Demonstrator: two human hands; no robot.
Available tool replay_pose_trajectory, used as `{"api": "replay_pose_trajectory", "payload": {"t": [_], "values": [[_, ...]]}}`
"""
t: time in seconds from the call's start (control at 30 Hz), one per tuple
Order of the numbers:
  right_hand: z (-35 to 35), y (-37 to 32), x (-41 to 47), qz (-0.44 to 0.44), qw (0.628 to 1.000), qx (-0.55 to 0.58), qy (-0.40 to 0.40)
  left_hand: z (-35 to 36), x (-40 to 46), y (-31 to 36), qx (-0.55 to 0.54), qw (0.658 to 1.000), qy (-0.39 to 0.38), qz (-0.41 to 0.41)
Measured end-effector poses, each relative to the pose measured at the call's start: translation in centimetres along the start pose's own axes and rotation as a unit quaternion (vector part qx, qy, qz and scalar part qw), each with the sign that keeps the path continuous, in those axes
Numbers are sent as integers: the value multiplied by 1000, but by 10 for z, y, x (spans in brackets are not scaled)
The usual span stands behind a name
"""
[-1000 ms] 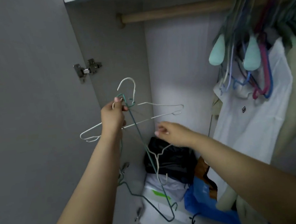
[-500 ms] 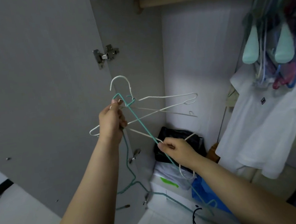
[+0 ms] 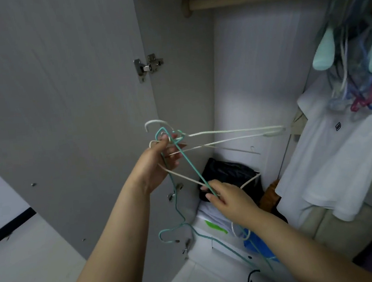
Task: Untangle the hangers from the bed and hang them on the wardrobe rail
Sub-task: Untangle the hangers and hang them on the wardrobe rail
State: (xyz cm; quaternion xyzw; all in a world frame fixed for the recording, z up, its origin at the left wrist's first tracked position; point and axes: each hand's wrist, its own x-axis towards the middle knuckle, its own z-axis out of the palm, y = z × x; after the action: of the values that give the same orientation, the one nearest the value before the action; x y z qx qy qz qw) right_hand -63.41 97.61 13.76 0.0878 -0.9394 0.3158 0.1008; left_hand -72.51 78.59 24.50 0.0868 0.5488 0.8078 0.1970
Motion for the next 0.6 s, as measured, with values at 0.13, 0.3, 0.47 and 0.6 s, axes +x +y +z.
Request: {"api": "replay_pose_trajectory", "payload": {"t": [0.13,0.3,0.47,0.6], "values": [[-5,-35,4,26,985,-155,-72,15,-11,-15,78,997,27,8],[-47,-69,8,-24,924,-236,299,17,-17,-30,195,980,45,9],[-62,-49,25,72,975,-210,25,16,-25,-31,250,967,18,37],[-60,-53,24,3,962,-234,141,14,-25,-30,332,941,38,47]]}}
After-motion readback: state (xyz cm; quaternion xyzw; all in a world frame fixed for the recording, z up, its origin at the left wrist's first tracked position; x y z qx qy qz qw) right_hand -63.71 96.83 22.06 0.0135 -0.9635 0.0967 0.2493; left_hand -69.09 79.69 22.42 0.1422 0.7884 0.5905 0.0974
